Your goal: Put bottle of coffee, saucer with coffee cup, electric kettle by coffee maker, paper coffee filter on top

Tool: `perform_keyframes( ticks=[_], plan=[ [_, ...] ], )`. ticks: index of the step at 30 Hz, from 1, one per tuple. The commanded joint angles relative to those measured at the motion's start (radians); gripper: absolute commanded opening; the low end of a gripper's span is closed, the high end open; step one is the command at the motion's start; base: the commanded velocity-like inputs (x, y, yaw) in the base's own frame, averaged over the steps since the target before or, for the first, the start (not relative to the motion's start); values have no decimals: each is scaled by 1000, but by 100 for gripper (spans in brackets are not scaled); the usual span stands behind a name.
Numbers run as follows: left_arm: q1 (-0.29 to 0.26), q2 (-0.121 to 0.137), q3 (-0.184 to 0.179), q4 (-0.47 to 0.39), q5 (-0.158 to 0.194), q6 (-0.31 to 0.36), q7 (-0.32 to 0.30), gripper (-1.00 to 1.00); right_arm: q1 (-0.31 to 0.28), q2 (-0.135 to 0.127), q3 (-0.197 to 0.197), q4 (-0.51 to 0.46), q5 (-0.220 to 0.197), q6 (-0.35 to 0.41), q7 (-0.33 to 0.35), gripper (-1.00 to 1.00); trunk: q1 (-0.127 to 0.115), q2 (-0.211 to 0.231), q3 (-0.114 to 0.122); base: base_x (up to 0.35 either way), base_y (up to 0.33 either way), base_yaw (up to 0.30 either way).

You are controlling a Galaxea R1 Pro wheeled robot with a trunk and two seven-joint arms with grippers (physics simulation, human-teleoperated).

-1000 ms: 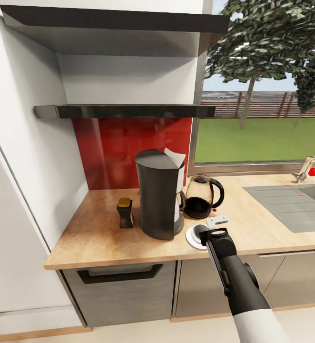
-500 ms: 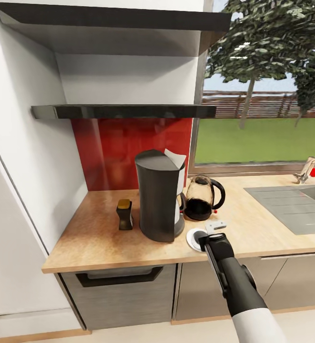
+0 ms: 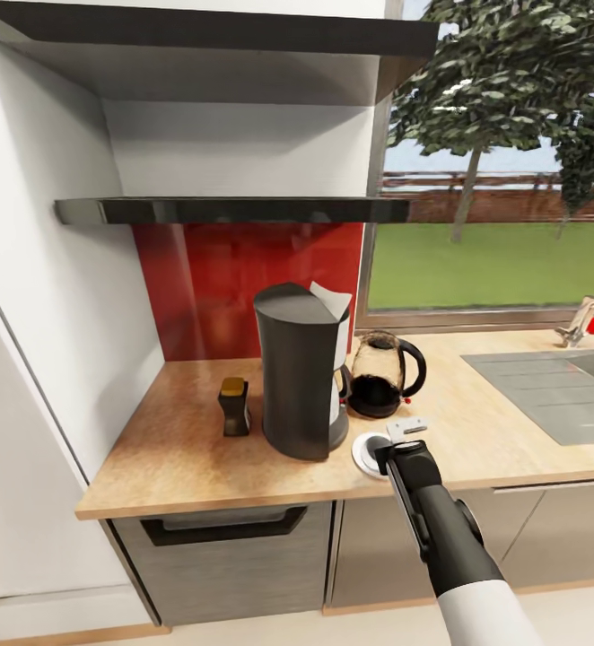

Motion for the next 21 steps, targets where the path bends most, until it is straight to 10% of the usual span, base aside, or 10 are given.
perform_keyframes(
  ticks=[1,21],
  plan=[
    [0,0,5,-2,-4,-2,1,100,-1,0,2,0,-8,4,-10,-100,0,-1,-2,48,0,0],
    [0,0,4,-1,-4,-2,1,100,-1,0,2,0,-8,4,-10,-100,0,-1,-2,79,-34,0]
  ],
)
